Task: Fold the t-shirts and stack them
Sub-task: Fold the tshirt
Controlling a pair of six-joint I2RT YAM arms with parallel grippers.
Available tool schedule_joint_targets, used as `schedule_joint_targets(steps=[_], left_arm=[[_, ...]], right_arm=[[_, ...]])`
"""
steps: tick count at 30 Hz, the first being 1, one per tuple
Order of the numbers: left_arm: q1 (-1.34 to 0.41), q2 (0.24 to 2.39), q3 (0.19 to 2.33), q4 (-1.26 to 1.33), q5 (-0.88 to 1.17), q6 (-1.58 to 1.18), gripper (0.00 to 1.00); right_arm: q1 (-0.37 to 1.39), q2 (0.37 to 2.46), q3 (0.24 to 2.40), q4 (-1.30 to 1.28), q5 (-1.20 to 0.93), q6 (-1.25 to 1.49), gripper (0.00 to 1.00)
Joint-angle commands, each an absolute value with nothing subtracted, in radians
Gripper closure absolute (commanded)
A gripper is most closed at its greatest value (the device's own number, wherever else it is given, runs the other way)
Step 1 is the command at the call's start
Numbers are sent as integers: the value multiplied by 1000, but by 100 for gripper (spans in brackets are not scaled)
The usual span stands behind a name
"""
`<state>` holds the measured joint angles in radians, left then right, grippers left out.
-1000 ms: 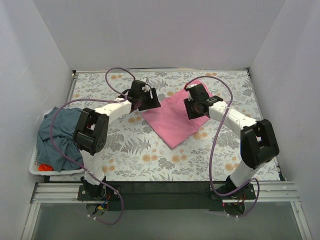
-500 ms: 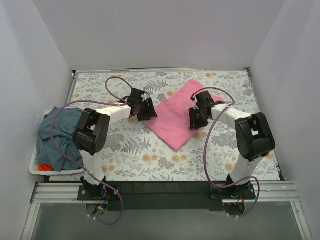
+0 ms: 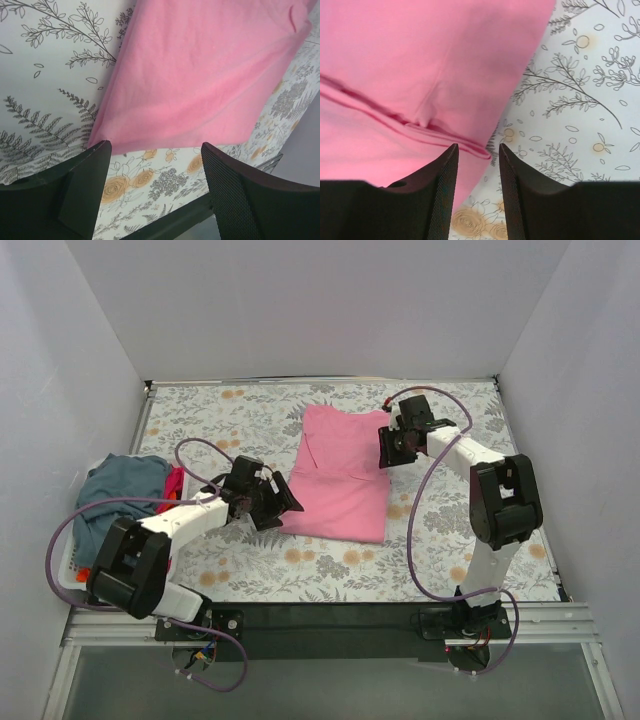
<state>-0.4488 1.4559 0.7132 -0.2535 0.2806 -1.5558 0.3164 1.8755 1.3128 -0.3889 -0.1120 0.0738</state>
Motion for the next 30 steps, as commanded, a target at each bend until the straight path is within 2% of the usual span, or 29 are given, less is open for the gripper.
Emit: schedule_joint_targets(steps=[1,7,10,15,21,24,28,30], left_arm=[[-448,1352,745,-324,238,-1548,32],[-448,1322,795,-387,227,-1491,35],[-449,1371,804,-387,256,-1462,41],[-448,1451,804,-380,253,-1454,50],[-448,1531,795,-371,270,-1451,57],[-448,1562,785,-371,304,-1462,60],[-448,1502,764,-370,299,-1489,60],[-448,1467,756,-380,279,-1496,52]], right_arm=[[314,1774,1319,-385,-271,87,61],[318,1626,1021,-295,-771,201,59],[328,1579,866,-241,-831,241,59],[331,1600,756,-244,-854,219,59],[287,1660,703,-252,-723,227,64],[200,1654,686,-284,-606,215,65],[161,1603,709,-340,-496,180,65],[161,1543,719,-363,-473,179,65]])
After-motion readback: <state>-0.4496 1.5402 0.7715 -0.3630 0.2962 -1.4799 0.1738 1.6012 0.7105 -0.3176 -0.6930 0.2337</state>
